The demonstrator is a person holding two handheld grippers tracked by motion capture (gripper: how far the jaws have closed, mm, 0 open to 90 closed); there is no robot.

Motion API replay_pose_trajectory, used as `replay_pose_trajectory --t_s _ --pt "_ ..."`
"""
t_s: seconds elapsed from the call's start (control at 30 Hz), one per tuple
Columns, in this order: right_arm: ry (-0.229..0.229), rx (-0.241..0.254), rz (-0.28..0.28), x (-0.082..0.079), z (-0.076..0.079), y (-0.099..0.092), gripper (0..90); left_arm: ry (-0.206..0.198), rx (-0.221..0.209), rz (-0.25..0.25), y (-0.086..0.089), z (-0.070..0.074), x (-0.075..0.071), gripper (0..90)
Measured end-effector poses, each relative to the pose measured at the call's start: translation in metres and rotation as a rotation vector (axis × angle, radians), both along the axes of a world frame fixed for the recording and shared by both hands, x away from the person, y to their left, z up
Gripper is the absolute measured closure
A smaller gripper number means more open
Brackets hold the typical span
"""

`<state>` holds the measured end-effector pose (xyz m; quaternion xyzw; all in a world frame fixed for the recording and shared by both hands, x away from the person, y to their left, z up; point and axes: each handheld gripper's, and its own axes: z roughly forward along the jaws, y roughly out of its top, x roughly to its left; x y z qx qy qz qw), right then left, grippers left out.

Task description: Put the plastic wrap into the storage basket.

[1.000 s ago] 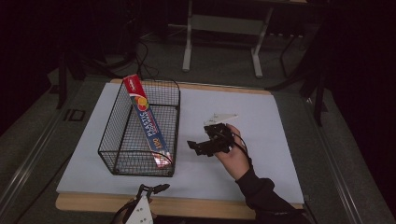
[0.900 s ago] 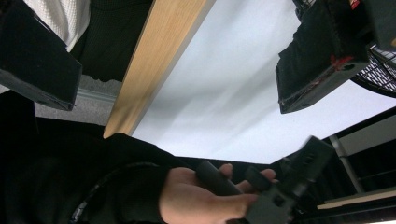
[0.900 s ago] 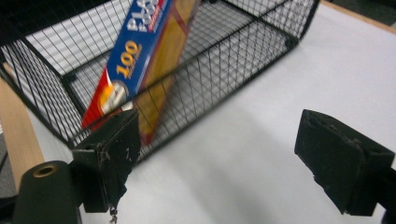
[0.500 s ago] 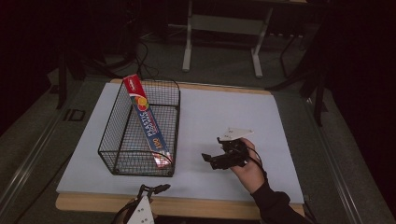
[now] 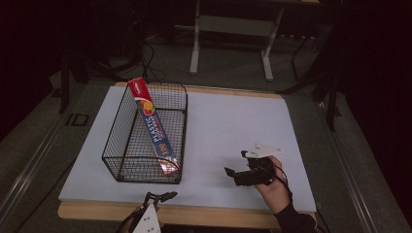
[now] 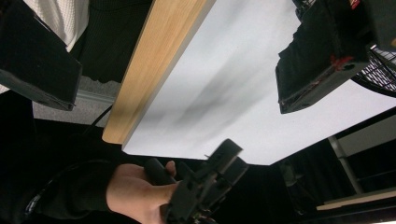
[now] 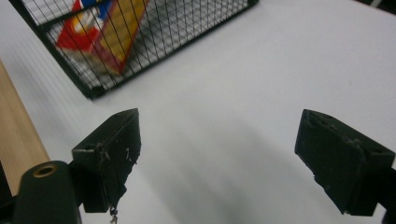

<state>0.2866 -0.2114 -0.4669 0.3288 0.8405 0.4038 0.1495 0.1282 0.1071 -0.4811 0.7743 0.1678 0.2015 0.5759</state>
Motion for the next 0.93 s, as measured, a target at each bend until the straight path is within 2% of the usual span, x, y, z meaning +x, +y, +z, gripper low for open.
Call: replay_pose_trajectory --t_s 0.07,0.3,0.47,0.5,0.63,0.77,0.93 --pt "-0.015 -0.015 -0.010 -0.003 -0.001 -0.005 14.3 0.002 0.000 -0.001 0.000 0.000 0.000 0.9" --pt "-0.019 -0.004 -0.038 -0.013 -0.004 -0.020 14.0 0.002 0.001 -0.006 0.000 0.000 0.000 0.9" --pt "-0.025 -0.025 -0.054 -0.017 -0.008 -0.024 13.7 0.002 0.002 -0.005 0.001 0.000 0.000 0.9" --pt "-0.043 -0.066 -0.066 -0.020 -0.015 -0.028 13.7 0.003 0.002 -0.006 0.001 0.000 0.001 0.9" --pt "-0.035 -0.063 -0.081 -0.017 -0.022 -0.031 14.1 0.008 0.000 -0.007 0.001 0.000 0.002 0.9" --pt "-0.027 -0.052 -0.059 -0.014 -0.025 -0.032 14.3 0.008 0.001 -0.007 0.001 0.000 0.002 0.9" --pt "-0.052 -0.059 -0.076 -0.014 -0.026 -0.031 13.4 0.008 -0.002 -0.005 0.002 0.000 0.002 0.9"
